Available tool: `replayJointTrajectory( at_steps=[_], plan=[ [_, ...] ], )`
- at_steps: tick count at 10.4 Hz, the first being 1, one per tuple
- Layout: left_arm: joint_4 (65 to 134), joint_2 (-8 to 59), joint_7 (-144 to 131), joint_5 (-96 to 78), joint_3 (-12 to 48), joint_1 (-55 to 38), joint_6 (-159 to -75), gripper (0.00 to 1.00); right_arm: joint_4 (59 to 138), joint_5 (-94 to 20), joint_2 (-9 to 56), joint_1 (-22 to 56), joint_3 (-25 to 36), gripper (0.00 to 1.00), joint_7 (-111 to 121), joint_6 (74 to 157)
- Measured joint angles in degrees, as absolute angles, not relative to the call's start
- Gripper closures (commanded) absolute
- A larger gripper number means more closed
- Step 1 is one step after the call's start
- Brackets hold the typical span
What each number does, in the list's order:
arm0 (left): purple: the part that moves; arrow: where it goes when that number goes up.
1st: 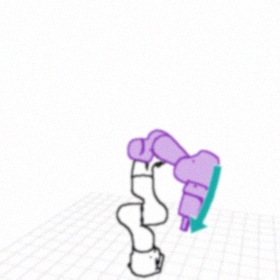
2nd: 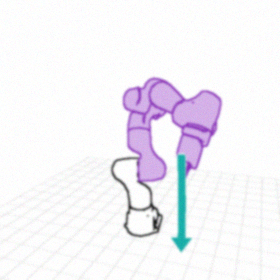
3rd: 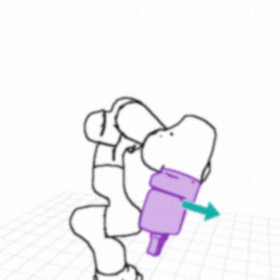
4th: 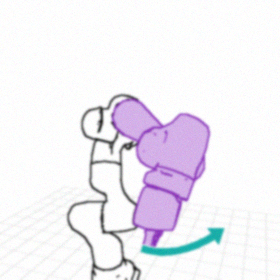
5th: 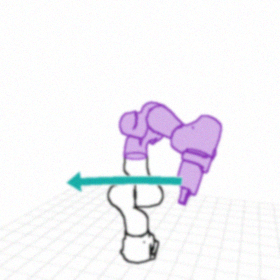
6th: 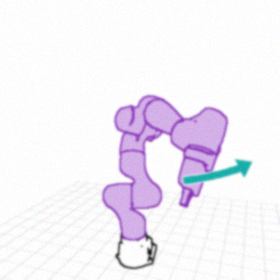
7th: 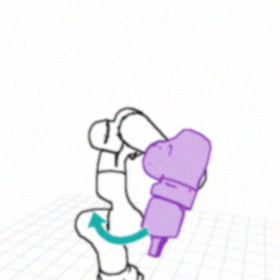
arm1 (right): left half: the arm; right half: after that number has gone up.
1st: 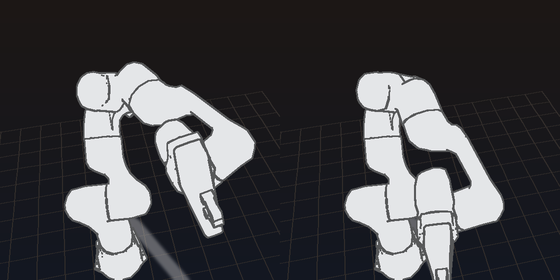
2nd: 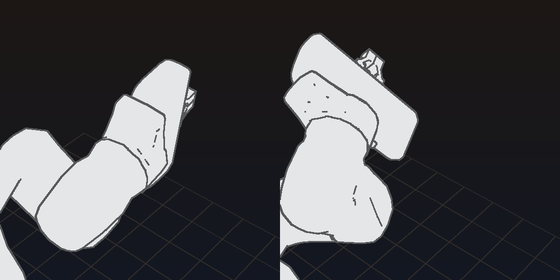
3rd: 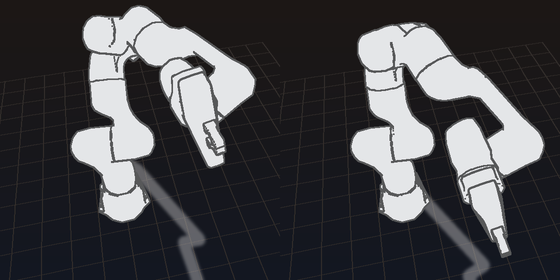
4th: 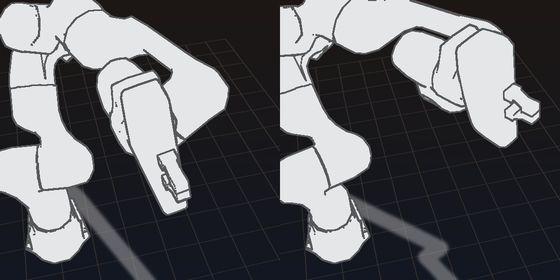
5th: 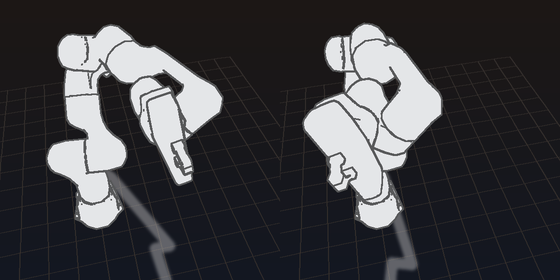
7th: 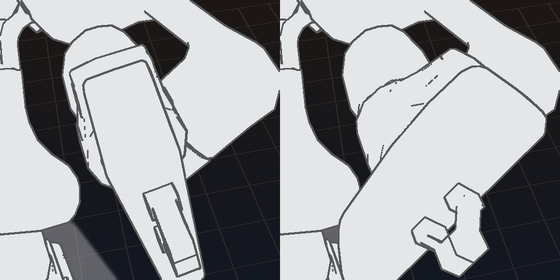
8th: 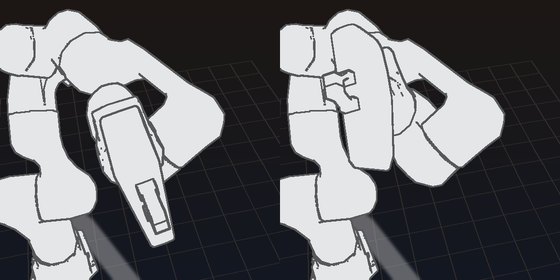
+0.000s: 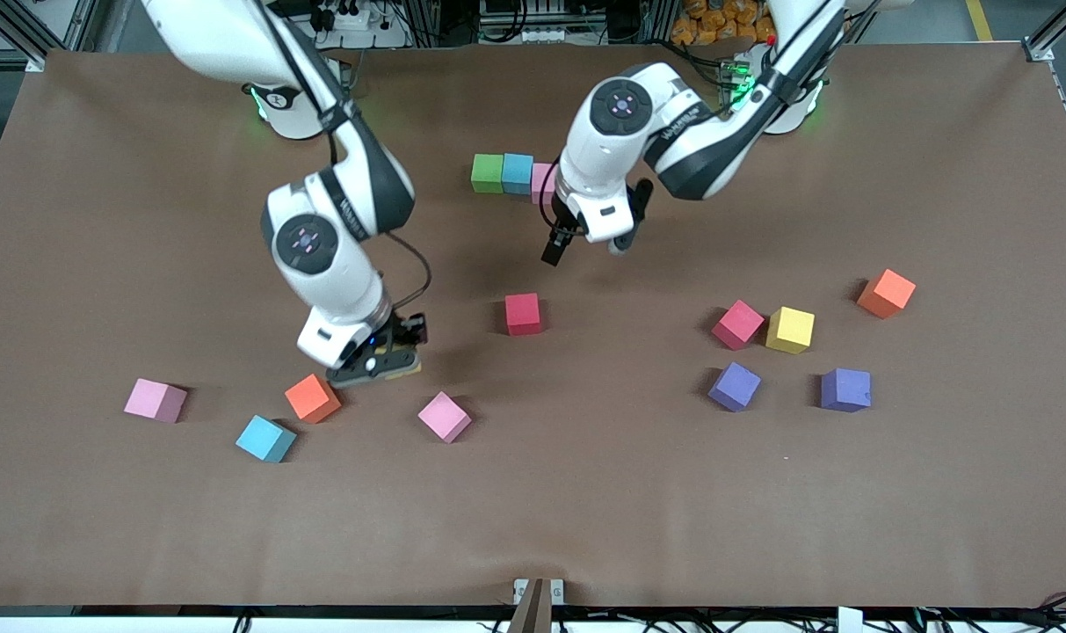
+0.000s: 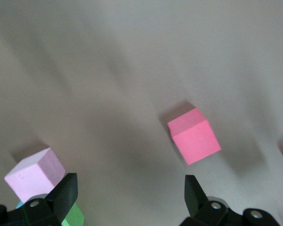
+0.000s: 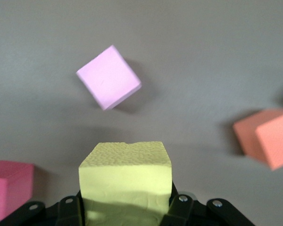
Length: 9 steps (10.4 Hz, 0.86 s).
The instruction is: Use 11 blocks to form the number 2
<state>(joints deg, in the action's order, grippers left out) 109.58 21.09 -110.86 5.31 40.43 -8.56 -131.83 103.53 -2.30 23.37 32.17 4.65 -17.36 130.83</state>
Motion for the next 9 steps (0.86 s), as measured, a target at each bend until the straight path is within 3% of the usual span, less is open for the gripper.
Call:
replayJointTrajectory(
  at_steps=[4, 9],
  plan=[
    [108.41, 23.0, -84.58, 5.45, 37.8, -8.0, -131.79, 0.0, 109.83, -4.05, 20.15, 40.98, 4.47, 0.52, -36.07, 131.18],
    [108.08, 23.58, -57.17, 10.97, 31.57, -5.3, -130.12, 0.0, 120.44, -7.8, 13.88, 49.77, 4.36, 0.53, -39.47, 133.7]
  ],
)
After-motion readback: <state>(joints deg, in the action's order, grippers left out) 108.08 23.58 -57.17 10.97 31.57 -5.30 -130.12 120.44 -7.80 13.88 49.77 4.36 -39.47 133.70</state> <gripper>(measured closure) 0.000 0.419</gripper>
